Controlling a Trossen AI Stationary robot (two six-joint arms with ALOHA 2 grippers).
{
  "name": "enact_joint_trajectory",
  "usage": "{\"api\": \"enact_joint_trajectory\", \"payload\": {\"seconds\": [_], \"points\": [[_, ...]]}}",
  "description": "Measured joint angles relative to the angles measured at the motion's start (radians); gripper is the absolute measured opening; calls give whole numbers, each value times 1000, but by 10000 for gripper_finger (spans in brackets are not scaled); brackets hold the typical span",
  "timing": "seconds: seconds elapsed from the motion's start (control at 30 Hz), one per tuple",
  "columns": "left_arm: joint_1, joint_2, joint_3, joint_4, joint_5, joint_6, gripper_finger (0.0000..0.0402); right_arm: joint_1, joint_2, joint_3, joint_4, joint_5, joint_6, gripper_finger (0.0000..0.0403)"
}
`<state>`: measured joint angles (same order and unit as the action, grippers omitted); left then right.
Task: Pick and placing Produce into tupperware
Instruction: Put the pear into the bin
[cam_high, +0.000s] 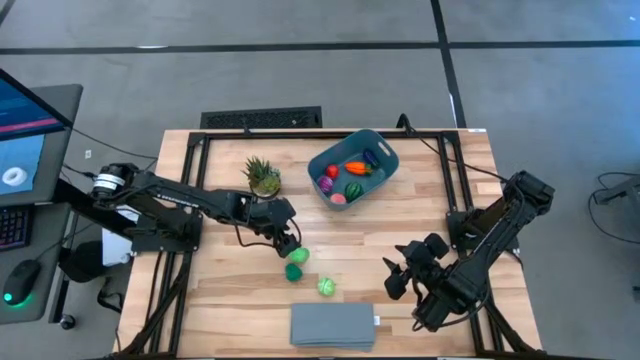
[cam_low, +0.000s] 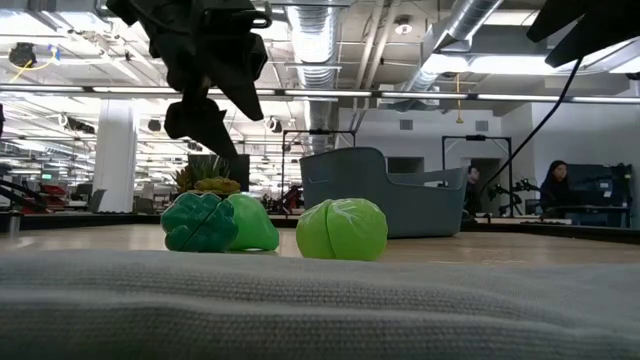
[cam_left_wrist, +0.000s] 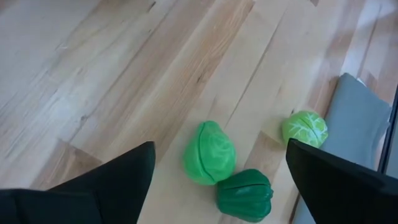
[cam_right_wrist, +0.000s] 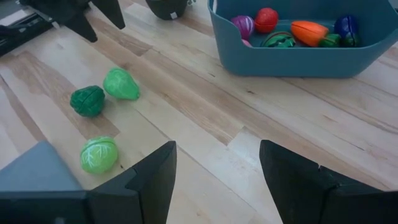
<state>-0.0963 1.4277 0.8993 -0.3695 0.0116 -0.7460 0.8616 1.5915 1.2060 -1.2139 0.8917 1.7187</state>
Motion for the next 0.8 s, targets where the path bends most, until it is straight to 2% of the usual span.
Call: {"api": "enact_joint_trajectory", "payload": {"seconds": [0.23, 0.4, 0.6, 0.8], "points": [[0, 25, 0, 1, -10, -4, 363, 0, 0, 0, 1, 0, 0, 255], [-15, 127, 20, -8, 36, -18, 364, 0, 0, 0, 4, 0, 0, 255], [-27, 195, 82, -11, 17, 8, 364, 1, 0, 0, 12, -4, 0, 255], [-12, 195, 121, -116, -19, 53, 364, 9, 0, 0, 14, -4, 0, 255]]}}
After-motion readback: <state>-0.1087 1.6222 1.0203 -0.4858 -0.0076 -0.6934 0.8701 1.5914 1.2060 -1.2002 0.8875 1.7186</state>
